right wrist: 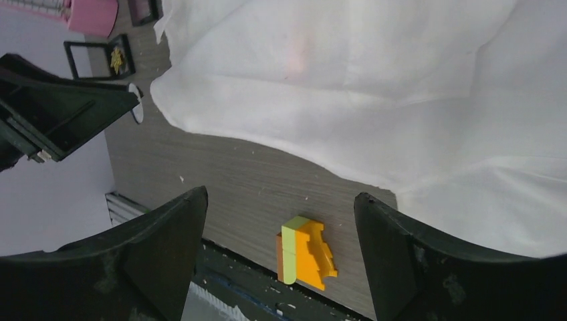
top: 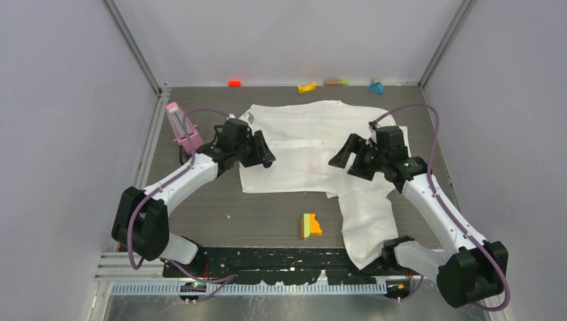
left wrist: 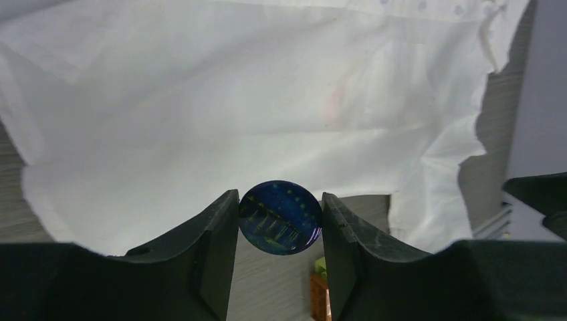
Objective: Pin the brooch onto the clothing
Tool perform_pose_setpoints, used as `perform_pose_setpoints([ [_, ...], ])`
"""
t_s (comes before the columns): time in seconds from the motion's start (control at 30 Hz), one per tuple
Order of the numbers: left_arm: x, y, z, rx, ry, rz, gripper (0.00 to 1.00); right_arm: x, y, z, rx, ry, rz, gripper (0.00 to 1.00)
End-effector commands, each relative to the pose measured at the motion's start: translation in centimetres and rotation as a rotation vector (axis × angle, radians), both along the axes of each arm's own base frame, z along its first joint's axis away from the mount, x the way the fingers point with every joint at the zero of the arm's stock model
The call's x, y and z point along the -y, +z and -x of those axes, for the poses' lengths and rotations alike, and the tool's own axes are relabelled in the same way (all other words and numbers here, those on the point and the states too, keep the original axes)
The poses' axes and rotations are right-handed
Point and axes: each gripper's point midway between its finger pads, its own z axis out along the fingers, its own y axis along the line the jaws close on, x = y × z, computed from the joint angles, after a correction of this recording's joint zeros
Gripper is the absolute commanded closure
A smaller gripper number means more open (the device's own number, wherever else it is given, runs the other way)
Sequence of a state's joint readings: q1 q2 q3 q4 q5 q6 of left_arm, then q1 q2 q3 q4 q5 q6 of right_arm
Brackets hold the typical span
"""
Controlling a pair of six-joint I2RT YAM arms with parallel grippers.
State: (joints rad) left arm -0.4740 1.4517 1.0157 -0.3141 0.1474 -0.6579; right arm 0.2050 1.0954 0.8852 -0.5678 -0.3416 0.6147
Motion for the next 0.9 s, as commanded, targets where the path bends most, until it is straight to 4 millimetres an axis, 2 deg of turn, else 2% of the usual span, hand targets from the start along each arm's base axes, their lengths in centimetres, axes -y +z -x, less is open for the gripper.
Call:
perform_pose_setpoints([
  [0.0, 3.1, 4.1, 1.2, -0.008, 0.028, 0.276, 0.62, -4.3, 3.8, 0.2, 0.205, 0.074, -0.099, 0.15],
  [0.1, 3.8, 5.2, 1.9, -0.020, 0.044, 0.386, 0.61, -5.6, 4.8, 0.5, 0.308, 0.055, -0.067, 0.18],
  [0.17, 4.0, 5.8, 2.4, -0.028, 0.054, 0.448, 0.61, -7.0, 6.0, 0.6, 0.390, 0.061, -0.062, 0.20],
  [0.3, 4.0, 6.8, 3.1, -0.025, 0.071, 0.518, 0.62, -10.2, 7.1, 1.1, 0.500, 0.086, -0.040, 0.24],
  [0.37, 3.9, 6.9, 3.4, -0.025, 0.074, 0.521, 0.62, -12.6, 7.3, 2.1, 0.537, 0.133, -0.023, 0.27],
  [0.4, 3.8, 7.0, 3.5, -0.025, 0.074, 0.524, 0.62, -12.8, 7.4, 1.9, 0.552, 0.120, -0.002, 0.28],
  [0.43, 3.8, 7.1, 3.6, -0.024, 0.075, 0.527, 0.62, -14.2, 7.3, 2.3, 0.565, 0.152, 0.011, 0.29],
  [0.47, 3.8, 7.2, 3.7, -0.026, 0.075, 0.529, 0.62, -14.5, 7.2, 2.0, 0.576, 0.141, 0.030, 0.31],
  [0.57, 3.7, 7.2, 4.0, -0.030, 0.078, 0.536, 0.62, -17.2, 6.9, 2.3, 0.603, 0.179, 0.061, 0.33],
  [0.7, 3.5, 7.1, 4.3, -0.035, 0.085, 0.539, 0.62, -19.0, 7.0, 2.1, 0.635, 0.176, 0.072, 0.39],
  [0.87, 3.3, 7.2, 4.4, -0.035, 0.088, 0.540, 0.62, -19.9, 6.7, 1.4, 0.650, 0.164, 0.090, 0.46],
])
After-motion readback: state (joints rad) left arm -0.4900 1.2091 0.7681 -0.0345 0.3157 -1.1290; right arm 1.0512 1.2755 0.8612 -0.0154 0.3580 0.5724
